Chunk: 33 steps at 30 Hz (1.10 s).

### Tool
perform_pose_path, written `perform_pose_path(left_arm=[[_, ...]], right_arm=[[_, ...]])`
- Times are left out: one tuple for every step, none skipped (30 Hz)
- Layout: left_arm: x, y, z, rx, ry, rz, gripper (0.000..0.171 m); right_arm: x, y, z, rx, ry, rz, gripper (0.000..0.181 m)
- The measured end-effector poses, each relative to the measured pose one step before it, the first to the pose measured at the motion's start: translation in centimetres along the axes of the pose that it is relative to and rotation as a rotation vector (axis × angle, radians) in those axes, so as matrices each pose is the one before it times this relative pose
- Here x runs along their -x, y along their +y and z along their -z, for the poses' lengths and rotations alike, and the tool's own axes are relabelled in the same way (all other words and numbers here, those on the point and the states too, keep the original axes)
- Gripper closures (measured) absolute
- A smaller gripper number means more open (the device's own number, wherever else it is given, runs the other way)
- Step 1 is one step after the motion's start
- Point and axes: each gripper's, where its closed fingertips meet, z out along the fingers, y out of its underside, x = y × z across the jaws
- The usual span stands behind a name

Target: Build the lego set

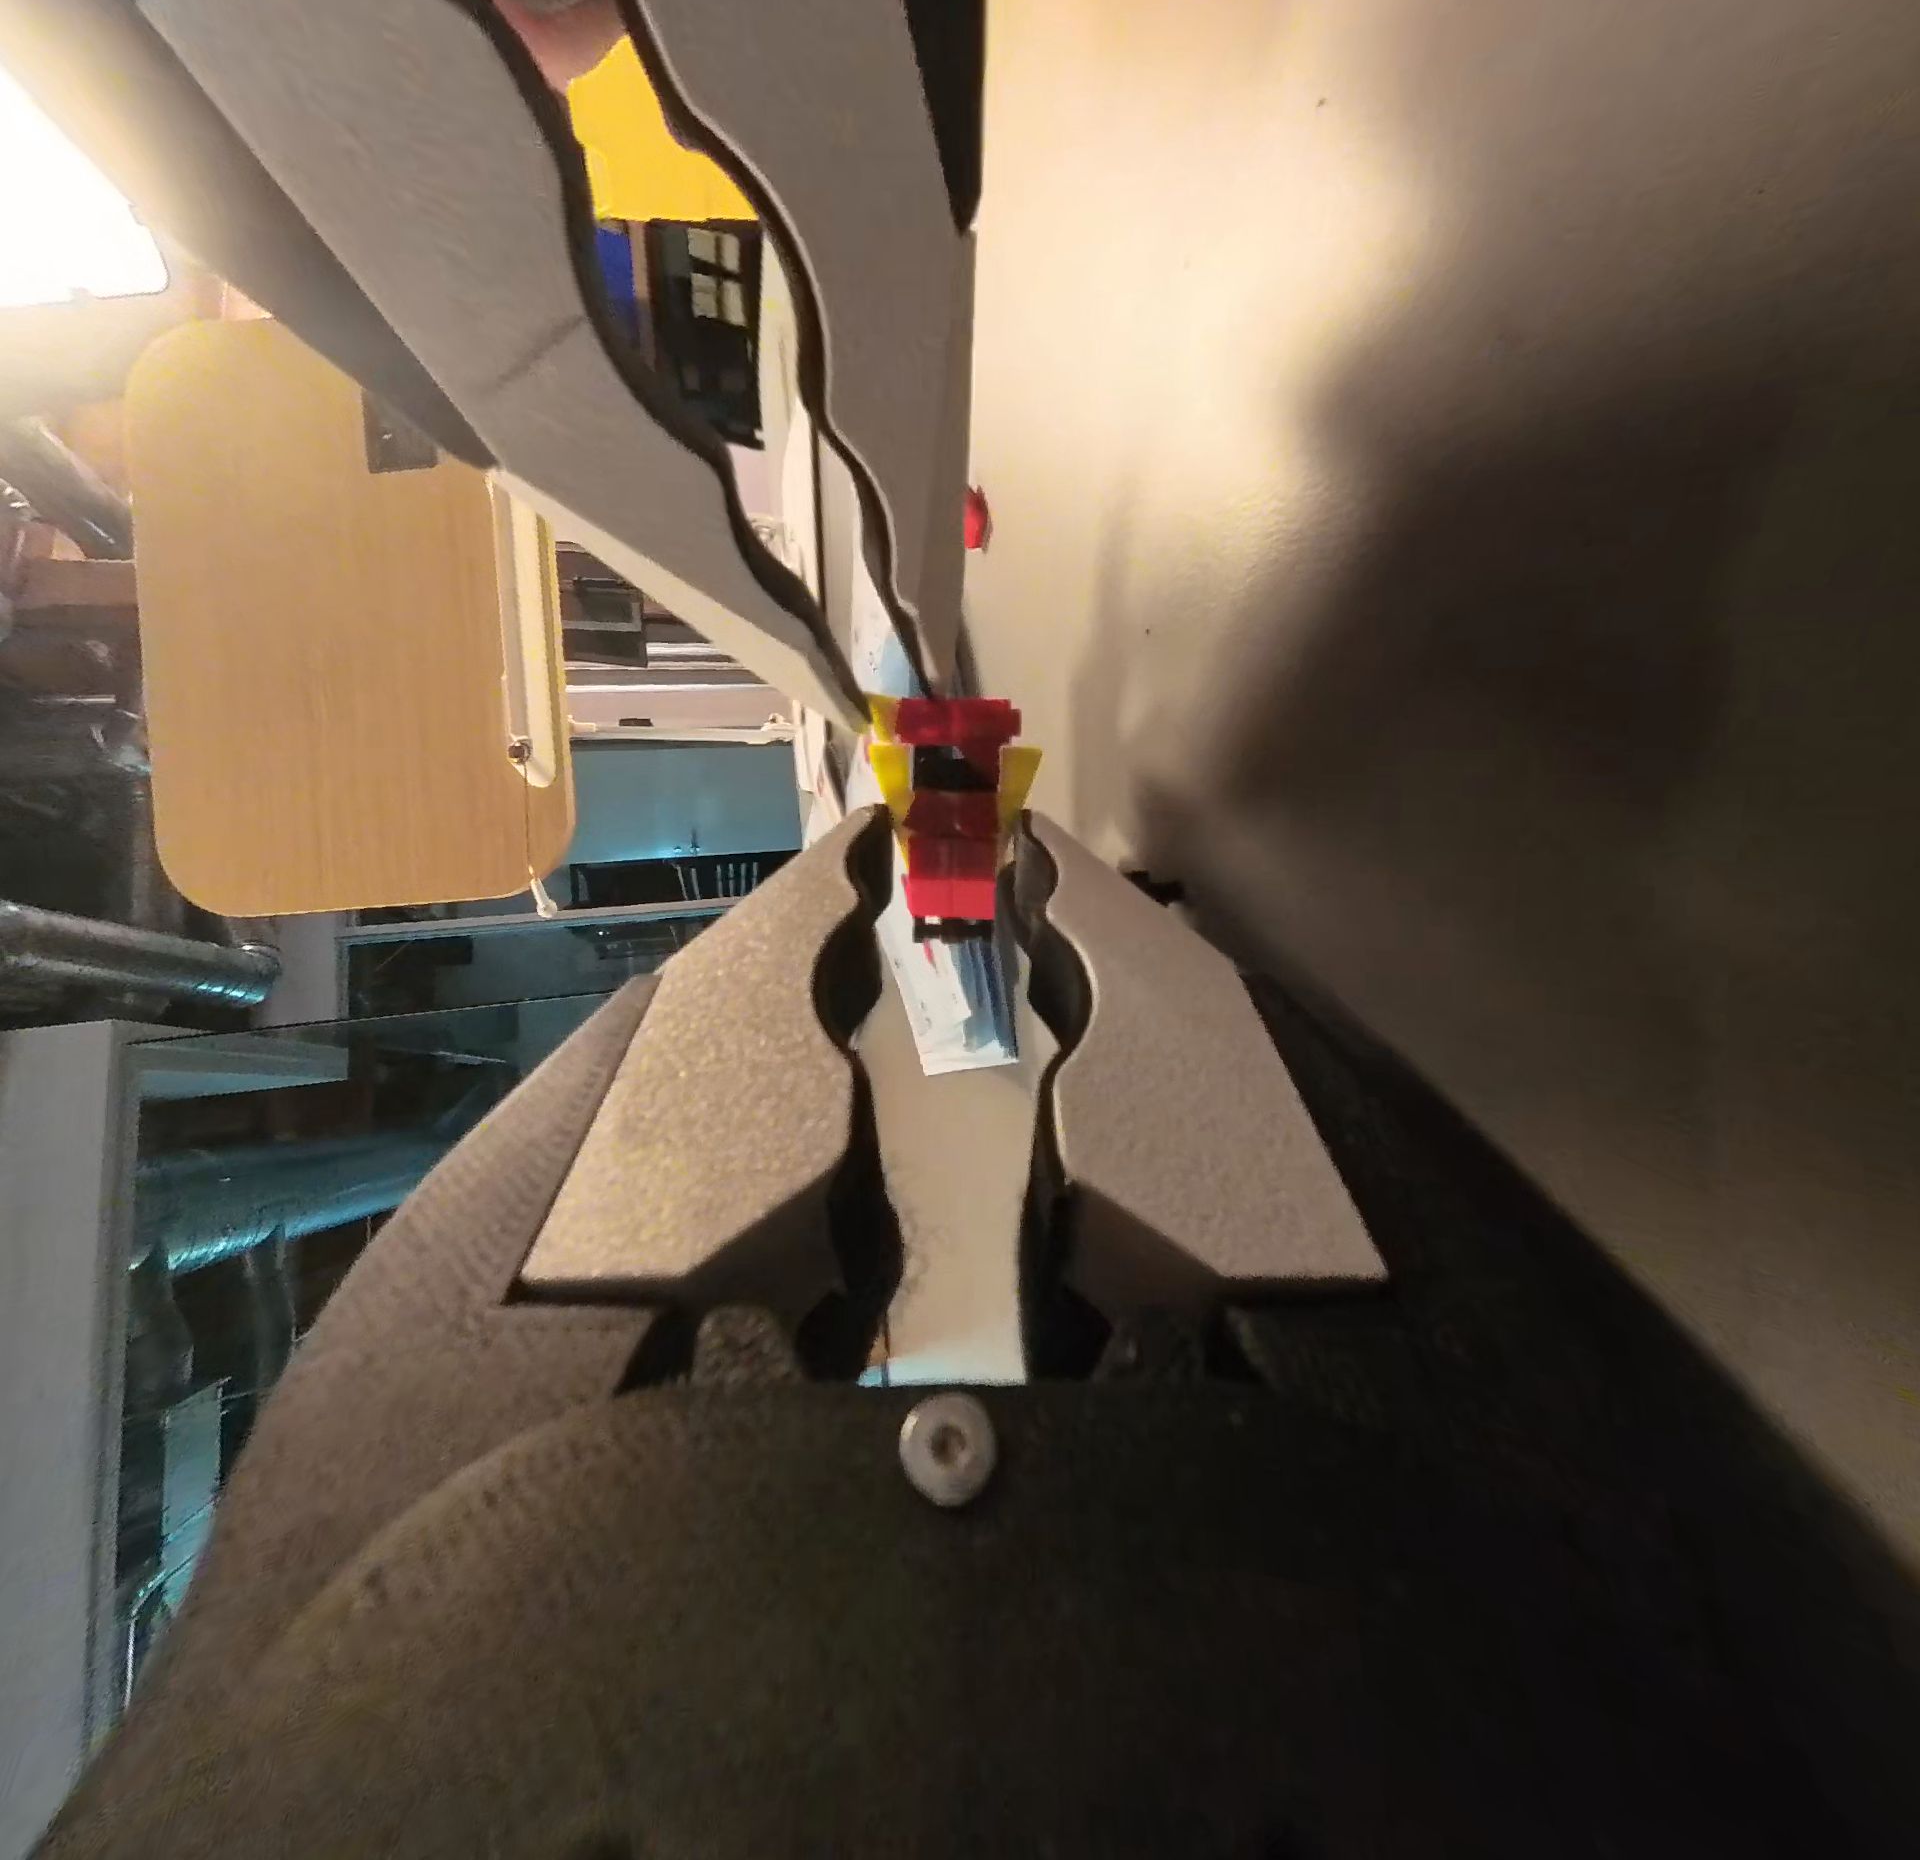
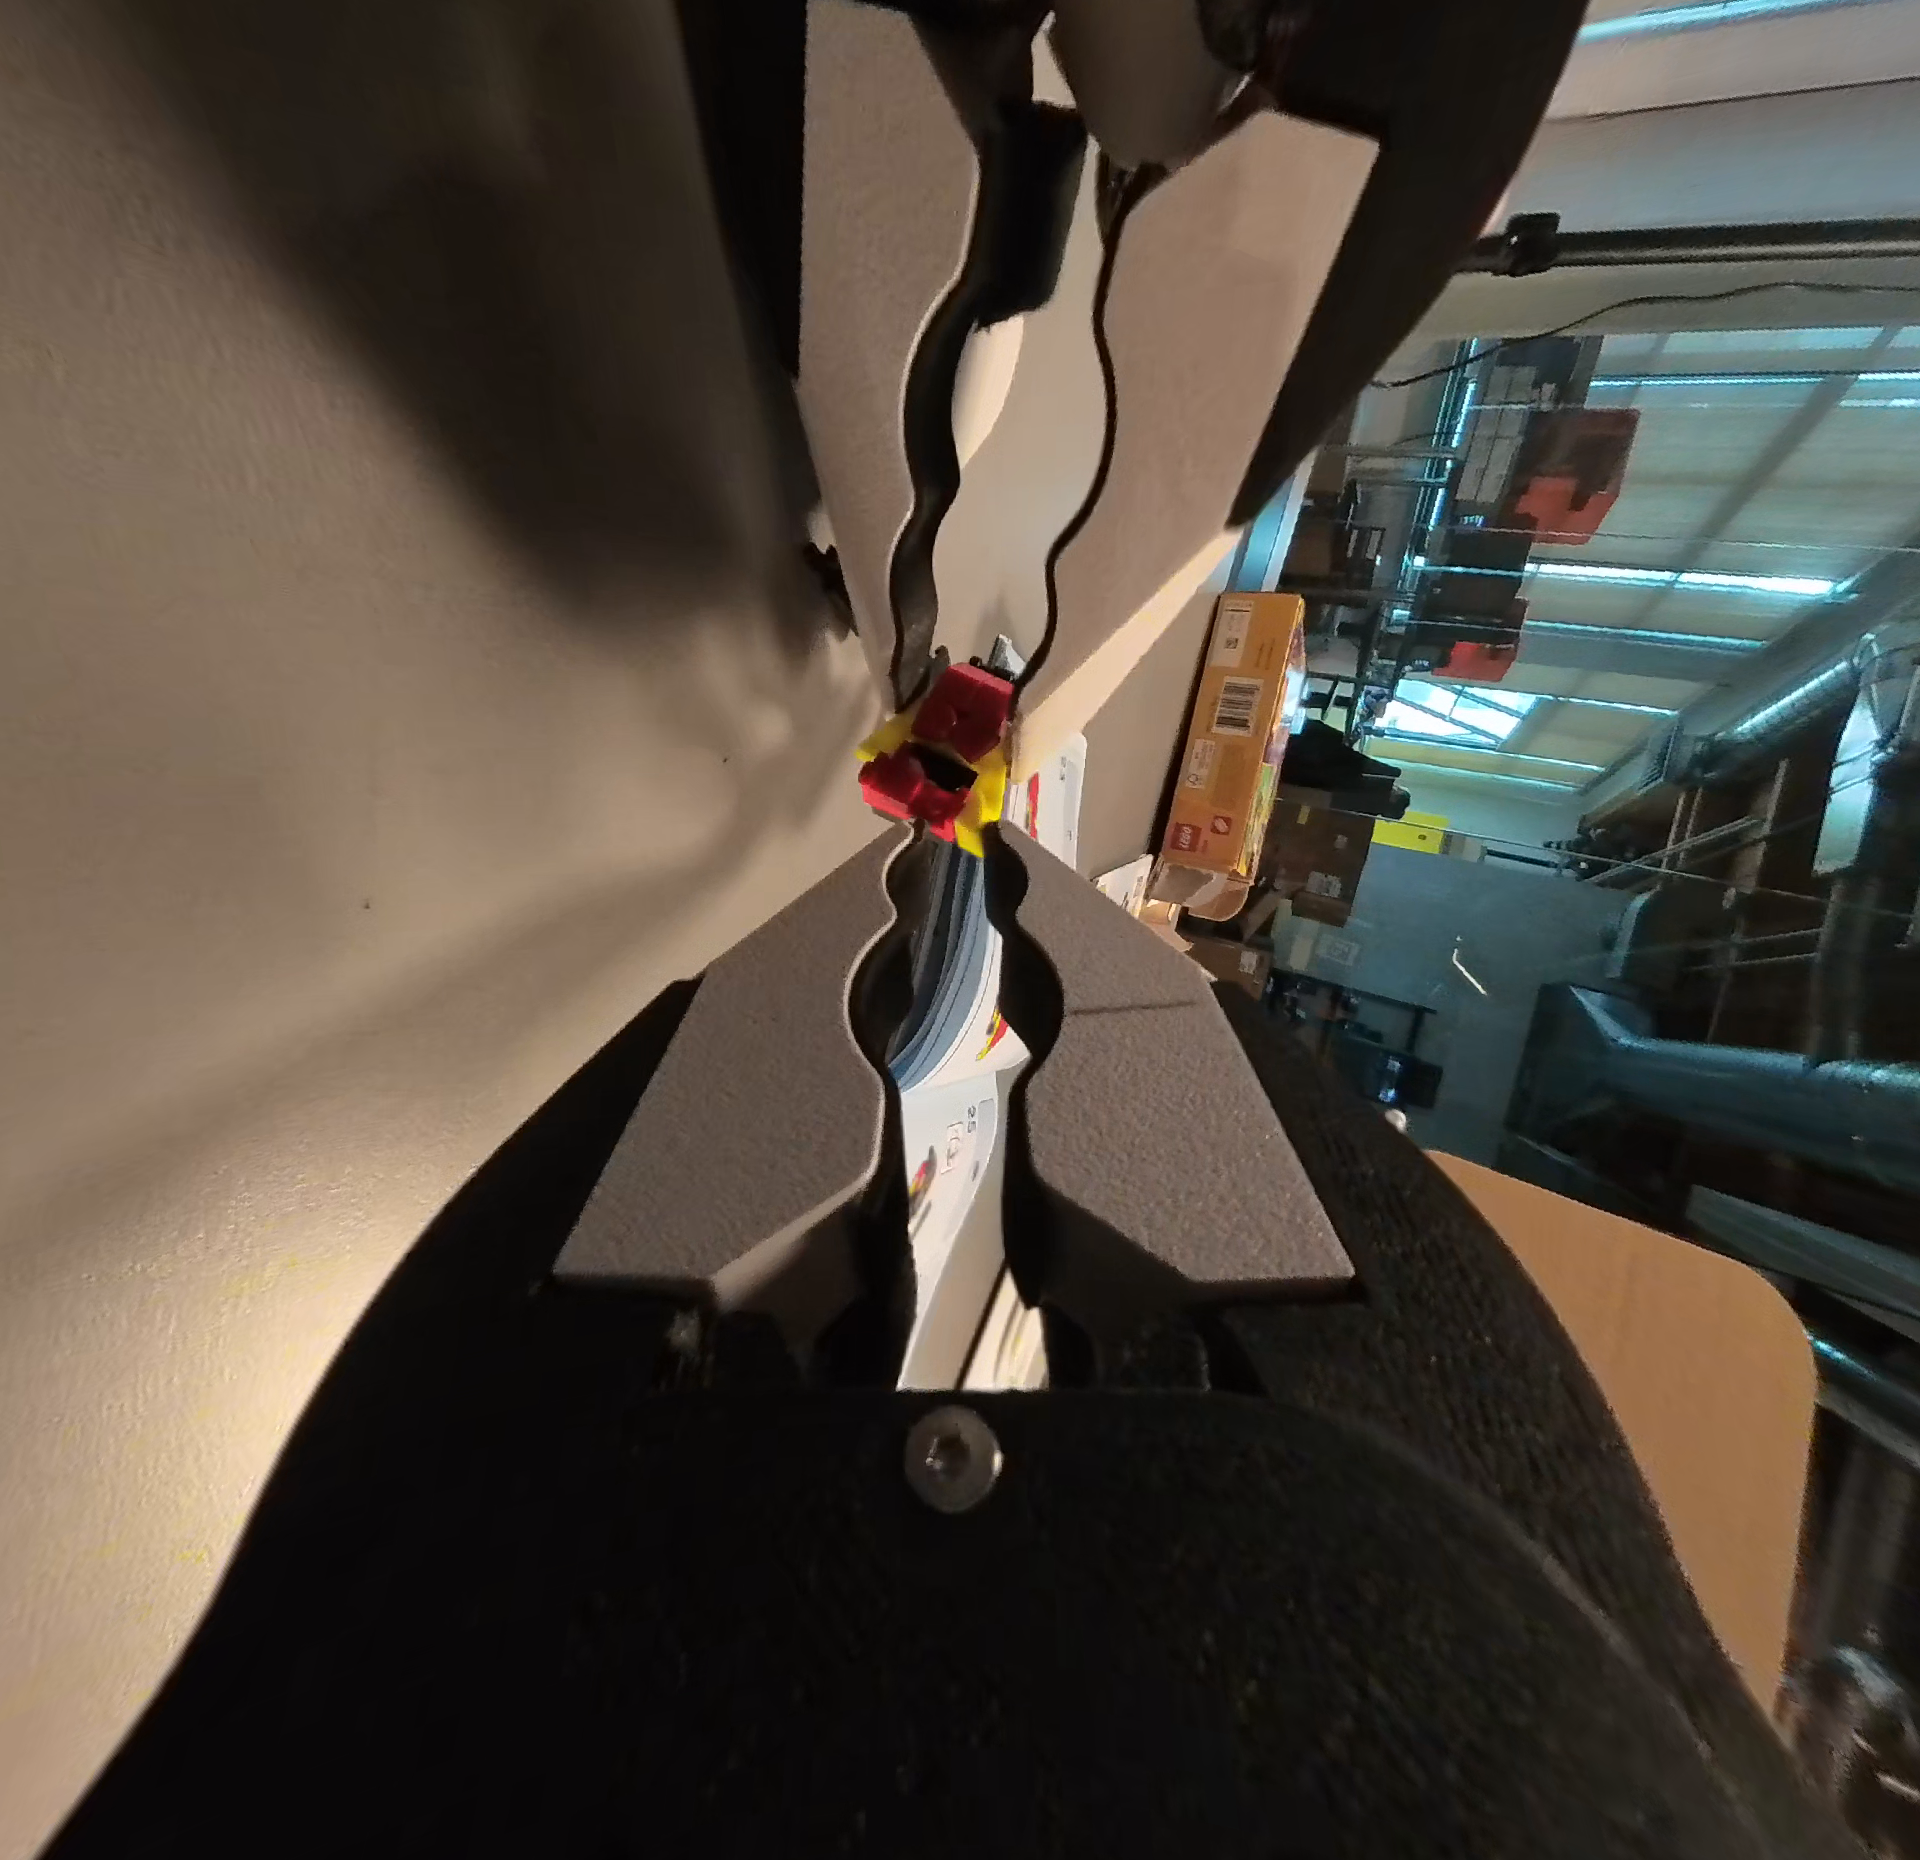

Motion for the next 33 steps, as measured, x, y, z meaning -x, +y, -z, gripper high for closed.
perform_pose_path(left_arm=[[-0.046,0.031,-0.004,0.00124,0.0024,-0.0005,0.149],[-0.034,0.002,-0.002,0.00011,0.0021,-0.0008,0.149],[-0.032,0.002,-0.003,0.00071,0.0016,-0.0015,0.149],[-0.021,0.006,0.003,0.00041,0.0006,-0.0026,0.149],[-0.032,-0.013,0.004,-0.00017,0.0007,-0.0031,0.149],[-0.031,-0.014,0.003,-0.00028,0.0003,-0.0025,0.149],[0.0,0.003,0.005,0.00025,-0.0007,-0.0017,0.149],[-0.01,-0.013,0.001,-0.00083,-0.0002,0.0,0.149],[0.001,0.013,-0.006,-0.00056,0.0003,0.0011,0.149],[-0.005,0.019,0.003,0.00062,0.001,0.0019,0.149],[-0.005,0.034,-0.013,0.00071,0.0008,0.003,0.149],[0.017,0.032,0.004,-0.00047,-0.0003,0.0028,0.149],[0.024,0.032,0.004,0.00019,-0.001,0.0017,0.149],[0.027,0.026,0.003,0.00108,-0.0017,0.0014,0.149],[0.021,0.029,-0.008,0.00047,-0.0013,0.0019,0.149],[0.035,0.031,0.006,0.00016,-0.0016,0.0028,0.149],[0.093,0.028,0.018,0.00087,-0.0044,0.0041,0.149],[0.138,-0.058,0.05,-0.0049,-0.0062,0.0059,0.149],[0.14,-0.061,0.057,-0.00282,-0.006,0.0094,0.149],[0.162,0.011,0.04,0.00186,-0.0055,0.0118,0.149],[0.196,0.061,0.027,0.00191,-0.007,0.0143,0.149],[0.204,0.09,0.023,0.00094,-0.0051,0.0178,0.149],[0.19,0.098,0.022,0.00093,-0.0026,0.0242,0.149],[0.169,0.094,0.009,-0.00017,0.0011,0.0314,0.149],[0.142,0.035,0.023,-0.00311,0.0045,0.0352,0.149],[0.134,0.015,0.029,-0.00518,0.0057,0.036,0.149],[0.065,0.002,0.031,-0.00602,0.0091,0.0353,0.149],[-0.027,-0.043,0.02,-0.00851,0.0136,0.0307,0.149],[-0.01,-0.007,0.017,-0.00734,0.0095,0.0246,0.149],[-0.013,0.026,0.0,-0.00364,0.0081,0.0197,0.149],[0.028,0.013,0.014,-0.00264,0.0048,0.0158,0.149],[0.006,-0.012,0.013,-0.00363,0.0048,0.0134,0.149],[-0.009,-0.01,0.009,-0.00321,0.0052,0.0116,0.149]], right_arm=[[0.038,0.009,-0.039,0.0051,-0.002,0.009,0.174],[0.038,0.017,-0.032,0.0059,-0.0031,0.0081,0.174],[0.03,0.015,-0.032,0.0043,-0.0032,0.007,0.174],[0.031,0.014,-0.023,0.0033,-0.0038,0.0058,0.174],[0.04,0.009,-0.022,0.002,-0.0048,0.0058,0.174],[0.034,-0.001,-0.015,0.0016,-0.0035,0.008,0.174],[0.017,0.015,-0.018,0.0019,-0.0017,0.0099,0.173],[0.019,0.005,-0.022,0.0016,-0.0027,0.0064,0.173],[0.018,0.004,-0.035,0.0001,-0.0047,-0.0027,0.172],[0.008,-0.02,-0.021,-0.0025,-0.0053,-0.0088,0.172],[-0.008,-0.046,-0.003,-0.005,-0.0046,-0.0084,0.171],[-0.016,-0.031,0.003,-0.0051,-0.0025,-0.0058,0.171],[0.002,0.011,-0.007,-0.0018,-0.0023,-0.0033,0.17],[0.012,0.014,-0.005,-0.0001,-0.0021,-0.0012,0.169],[0.024,0.015,-0.007,-0.0003,-0.0017,-0.0004,0.168],[0.002,0.034,0.019,0.0008,-0.0004,-0.0017,0.166],[-0.079,0.068,0.034,0.0021,0.0041,-0.0051,0.162],[-0.113,0.158,0.045,0.0035,0.0033,-0.0115,0.157],[-0.109,0.156,0.071,0.0006,0.0003,-0.0189,0.153],[-0.191,0.08,0.112,-0.0075,0.0054,-0.0248,0.15],[-0.193,-0.055,0.156,-0.0183,0.0054,-0.0311,0.146],[-0.148,-0.198,0.172,-0.0264,0.0009,-0.0407,0.143],[-0.152,-0.27,0.16,-0.0291,0.0023,-0.0475,0.139],[-0.134,-0.313,0.119,-0.0282,0.0032,-0.0494,0.135],[-0.086,-0.281,0.037,-0.0235,0.0041,-0.0438,0.132],[0.003,-0.225,-0.047,-0.0174,0.0055,-0.0274,0.128],[0.015,-0.1,-0.097,-0.0081,0.0111,-0.0078,0.126],[-0.041,-0.003,-0.13,-0.0008,0.0169,0.0046,0.125],[-0.116,0.056,-0.135,0.0023,0.0202,0.0059,0.125],[-0.153,0.065,-0.101,0.0033,0.0181,0.0028,0.125],[-0.159,0.021,-0.033,-0.0007,0.0149,0.0011,0.125],[-0.186,0.021,0.003,-0.0018,0.0158,0.0017,0.126],[-0.064,0.063,0.007,0.0002,0.0069,0.004,0.127]])
